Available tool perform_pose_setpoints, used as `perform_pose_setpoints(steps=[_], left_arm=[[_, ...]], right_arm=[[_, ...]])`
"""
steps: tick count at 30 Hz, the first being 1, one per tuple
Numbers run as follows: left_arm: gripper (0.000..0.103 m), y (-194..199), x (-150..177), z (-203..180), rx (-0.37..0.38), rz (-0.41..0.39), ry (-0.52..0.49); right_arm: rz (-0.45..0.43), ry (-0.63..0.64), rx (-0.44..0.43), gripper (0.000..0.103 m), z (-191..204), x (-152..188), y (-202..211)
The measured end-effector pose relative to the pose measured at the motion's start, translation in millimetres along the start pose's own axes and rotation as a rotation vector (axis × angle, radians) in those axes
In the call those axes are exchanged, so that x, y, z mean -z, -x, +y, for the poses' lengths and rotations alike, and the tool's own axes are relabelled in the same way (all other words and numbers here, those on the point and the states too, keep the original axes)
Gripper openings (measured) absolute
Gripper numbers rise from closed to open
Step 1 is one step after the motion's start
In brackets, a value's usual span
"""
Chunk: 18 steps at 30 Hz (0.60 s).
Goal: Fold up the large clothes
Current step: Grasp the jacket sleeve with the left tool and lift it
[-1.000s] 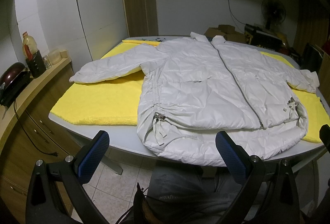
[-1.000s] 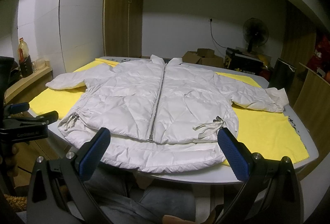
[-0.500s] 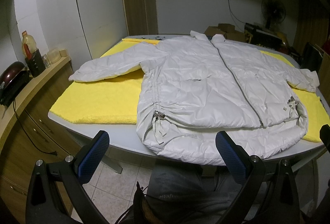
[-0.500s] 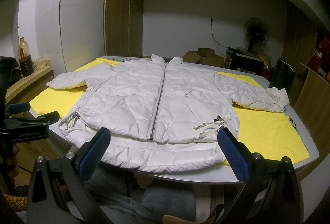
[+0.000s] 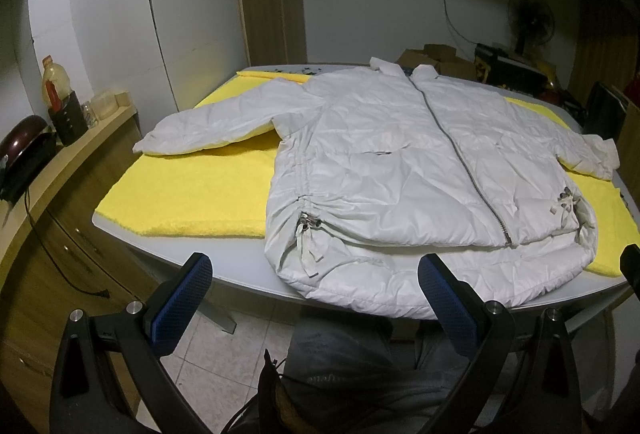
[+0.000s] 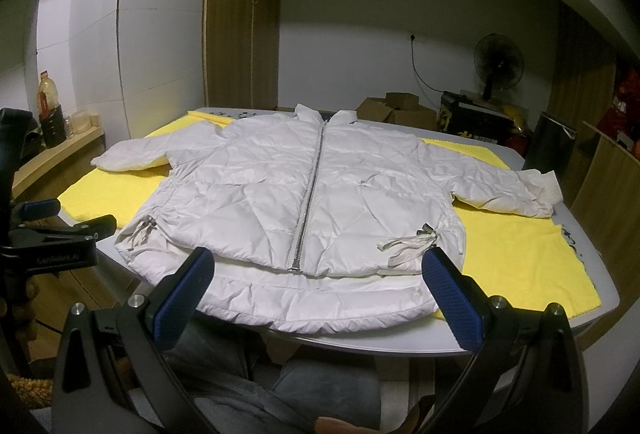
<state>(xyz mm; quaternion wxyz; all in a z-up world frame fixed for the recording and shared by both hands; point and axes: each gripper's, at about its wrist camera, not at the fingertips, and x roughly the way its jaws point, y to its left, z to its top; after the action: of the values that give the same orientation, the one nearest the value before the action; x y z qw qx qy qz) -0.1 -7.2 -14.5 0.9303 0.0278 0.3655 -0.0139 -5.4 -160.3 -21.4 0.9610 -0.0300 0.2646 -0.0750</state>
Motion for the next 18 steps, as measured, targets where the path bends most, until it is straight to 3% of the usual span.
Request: perform_pose_setpoints(steps=[4, 6, 8, 10, 14, 16, 18], left_arm=[[0.103, -4, -7, 15, 0.062, 0.014, 0.054], [0.103, -9, -15, 39, 0.184, 0.040, 0.157], [0.103, -20, -24, 73, 0.387, 0.071, 0.308], [0.103, -29, -33, 102, 0.488, 0.065, 0.403], [0.103, -71, -58, 172, 0.561, 0.064, 0.548], [0.103, -110, -66, 212, 0.602, 0.064, 0.693], [0.103, -153, -68, 248, 0.568, 0.073, 0.837]], right_arm=[[-0.002, -0.001, 0.002, 0.103, 1, 0, 0], [-0.003, -0.001, 0.002, 0.103, 3, 2, 0], [-0.001, -0.001, -0.002, 0.103, 4, 3, 1], [0.004, 0.002, -0.008, 0.103, 9, 5, 1], [0.018, 0.007, -0.025, 0.103, 11, 3, -1], [0.030, -0.001, -0.040, 0.103, 9, 3, -5], [0.057, -0.007, -0.047, 0.103, 8, 5, -13]])
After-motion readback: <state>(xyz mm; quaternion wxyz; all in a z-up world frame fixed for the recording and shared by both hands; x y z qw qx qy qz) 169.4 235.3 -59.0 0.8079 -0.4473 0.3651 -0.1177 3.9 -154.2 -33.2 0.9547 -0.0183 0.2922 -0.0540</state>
